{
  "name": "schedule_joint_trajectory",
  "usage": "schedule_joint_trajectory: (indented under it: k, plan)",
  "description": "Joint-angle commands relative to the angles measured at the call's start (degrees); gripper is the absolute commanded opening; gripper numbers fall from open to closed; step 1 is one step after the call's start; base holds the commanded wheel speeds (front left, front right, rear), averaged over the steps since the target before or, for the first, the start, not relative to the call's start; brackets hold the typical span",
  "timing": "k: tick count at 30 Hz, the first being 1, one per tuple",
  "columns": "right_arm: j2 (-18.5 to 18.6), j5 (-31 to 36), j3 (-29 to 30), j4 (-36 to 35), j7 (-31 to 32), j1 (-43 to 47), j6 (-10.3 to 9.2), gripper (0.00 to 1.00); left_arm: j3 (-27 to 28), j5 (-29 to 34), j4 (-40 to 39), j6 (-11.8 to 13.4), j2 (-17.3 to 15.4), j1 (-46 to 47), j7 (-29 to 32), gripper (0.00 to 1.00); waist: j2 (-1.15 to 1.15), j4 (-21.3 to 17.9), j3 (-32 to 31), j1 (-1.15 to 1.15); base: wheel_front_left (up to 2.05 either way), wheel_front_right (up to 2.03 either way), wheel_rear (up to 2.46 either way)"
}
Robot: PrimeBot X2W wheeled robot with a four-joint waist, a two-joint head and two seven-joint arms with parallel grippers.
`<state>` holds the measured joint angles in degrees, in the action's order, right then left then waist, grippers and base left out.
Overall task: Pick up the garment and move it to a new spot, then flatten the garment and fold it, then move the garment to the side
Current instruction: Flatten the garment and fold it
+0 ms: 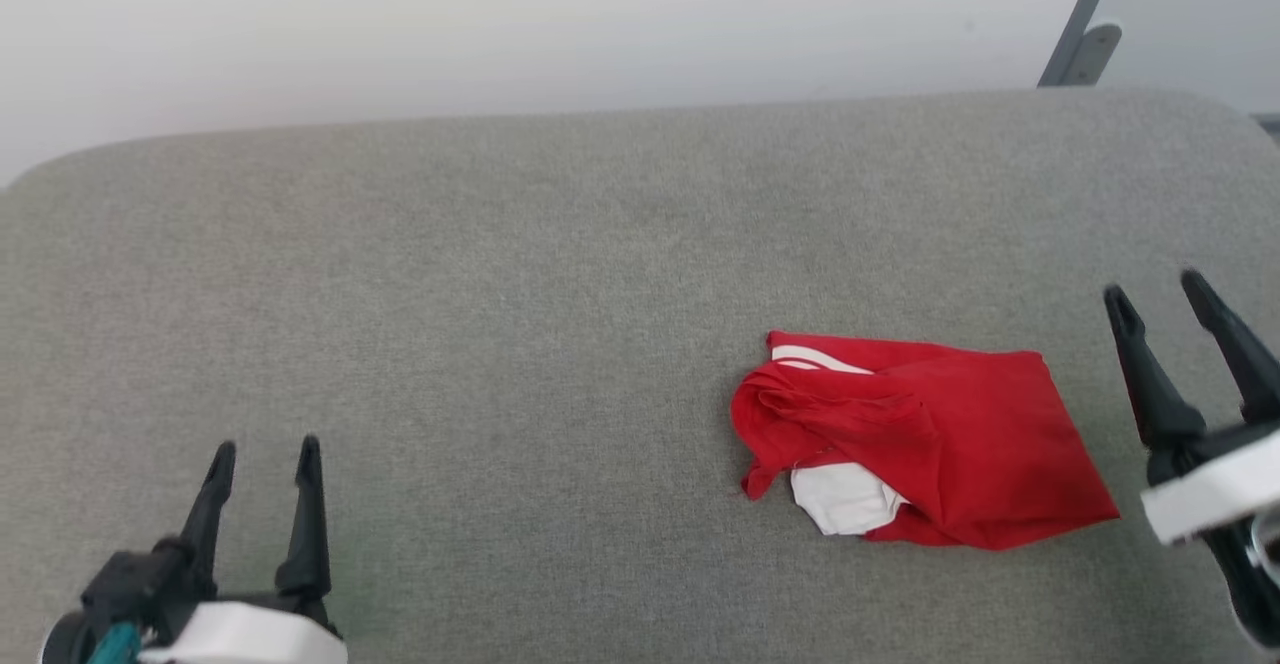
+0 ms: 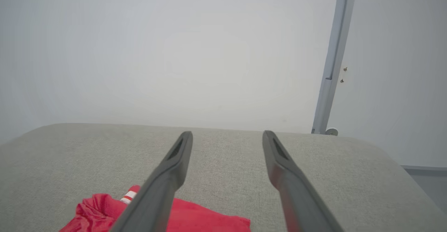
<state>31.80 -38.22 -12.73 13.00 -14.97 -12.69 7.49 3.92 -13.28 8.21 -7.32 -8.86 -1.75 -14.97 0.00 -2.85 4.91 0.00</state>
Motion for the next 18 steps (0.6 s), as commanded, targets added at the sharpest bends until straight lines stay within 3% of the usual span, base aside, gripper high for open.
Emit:
schedule_joint_trajectory:
  k: [1,18]
  plan:
    - [-0.5,0.8,0.7,-1.0,-0.2,1.5,0.0,1.0,0.2,0.4,-0.6,-0.2,0.4,-1.4,-0.3,1.0,0.0,0.3,-0.8,0.0,0.0,0.0,0.0]
    - [-0.8,4.3,10.5,-10.9,-0.2,16.8,0.0,1.0,2.1,1.9,-6.6,-0.2,1.4,-10.3,-0.3,1.0,0.0,1.1,-1.8,0.0,0.0,0.0,0.0]
